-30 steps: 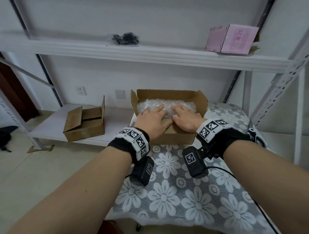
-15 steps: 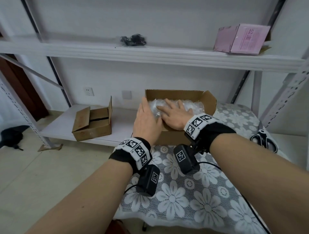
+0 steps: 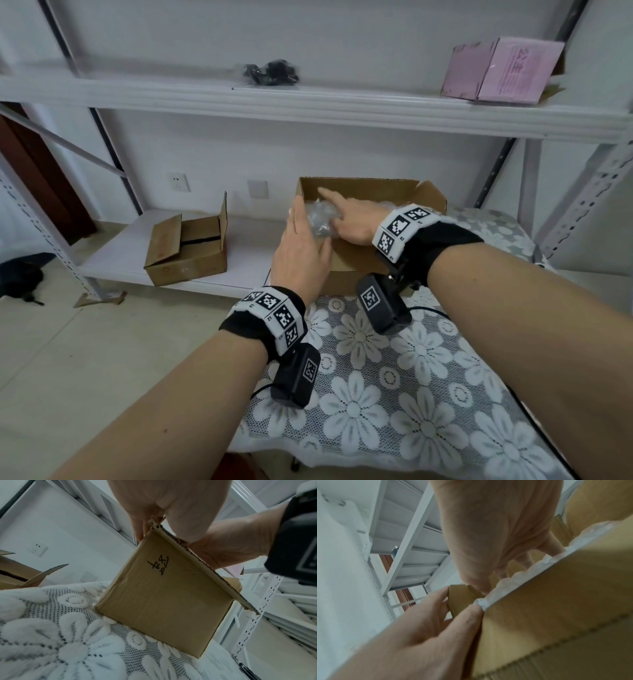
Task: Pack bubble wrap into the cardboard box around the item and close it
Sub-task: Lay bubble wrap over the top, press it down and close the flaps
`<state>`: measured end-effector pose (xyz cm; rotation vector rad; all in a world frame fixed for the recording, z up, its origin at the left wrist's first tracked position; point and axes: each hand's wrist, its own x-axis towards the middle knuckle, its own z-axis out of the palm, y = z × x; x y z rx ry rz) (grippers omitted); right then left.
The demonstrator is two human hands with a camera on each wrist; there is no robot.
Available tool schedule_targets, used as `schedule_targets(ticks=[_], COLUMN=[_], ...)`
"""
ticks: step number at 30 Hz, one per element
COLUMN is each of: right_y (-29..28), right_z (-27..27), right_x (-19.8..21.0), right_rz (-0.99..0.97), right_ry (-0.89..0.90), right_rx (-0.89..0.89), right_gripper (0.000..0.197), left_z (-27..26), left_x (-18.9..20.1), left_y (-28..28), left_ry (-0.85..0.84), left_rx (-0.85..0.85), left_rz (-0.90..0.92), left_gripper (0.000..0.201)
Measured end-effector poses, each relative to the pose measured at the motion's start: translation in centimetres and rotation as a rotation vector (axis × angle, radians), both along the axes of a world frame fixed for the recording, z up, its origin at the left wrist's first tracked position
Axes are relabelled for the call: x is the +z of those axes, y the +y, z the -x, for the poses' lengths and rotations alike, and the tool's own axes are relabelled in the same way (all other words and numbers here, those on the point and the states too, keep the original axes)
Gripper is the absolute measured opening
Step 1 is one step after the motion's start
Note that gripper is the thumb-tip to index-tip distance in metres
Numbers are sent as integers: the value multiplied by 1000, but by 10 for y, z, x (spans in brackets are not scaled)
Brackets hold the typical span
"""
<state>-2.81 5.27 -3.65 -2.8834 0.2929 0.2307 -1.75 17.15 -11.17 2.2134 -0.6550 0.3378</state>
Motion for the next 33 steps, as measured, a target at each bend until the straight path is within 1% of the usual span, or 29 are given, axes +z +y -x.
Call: schedule_targets(ticks=[2, 5, 8, 12, 14, 16, 19, 22, 25, 28, 30, 31, 33], right_y=[-2, -4, -6, -8, -10, -13, -17, -17, -20, -29, -37, -41, -49], right_z=[-6, -10, -14, -20, -20, -18, -15, -8, 1, 14, 22, 26, 31], right_x=[6, 1, -6, -11, -13, -13, -13, -19, -24, -19, -14, -11, -6], right_rz=[-12, 81, 168, 239, 231, 194, 183, 172, 130, 45, 14, 31, 125], right_ry=[-46, -50, -70, -65, -54, -46, -40, -29, -31, -91, -142, -169, -237], right_rx=[-30, -104, -141, -157, -151, -137, -120, -78, -3, 42, 16, -6, -35], right_gripper=[78, 96, 101, 87, 83, 81, 77, 66, 55, 52, 51, 51, 48], left_z=[-1, -2, -4, -7, -7, -6, -6, -7, -9, -5, -2, -3, -7], left_x=[-1, -2, -4, -7, -7, -6, -2, 7, 20, 31, 37, 39, 42], left_y=[0, 0, 2, 4, 3, 1, -2, -6, -9, -16, -25, -30, -42], left_ry=[4, -7, -33, -123, -149, -179, -214, -234, -225, -141, -61, -17, 56], left_rx=[-4, -16, -41, -115, -130, -127, -82, -64, -96, -108, -118, -124, -141], left_rz=[0, 1, 10, -43, -94, -175, -342, -508, -597, -689, -788, -829, -874], left_gripper=[80, 79, 77, 67, 60, 53, 50, 50, 48, 54, 67, 76, 91])
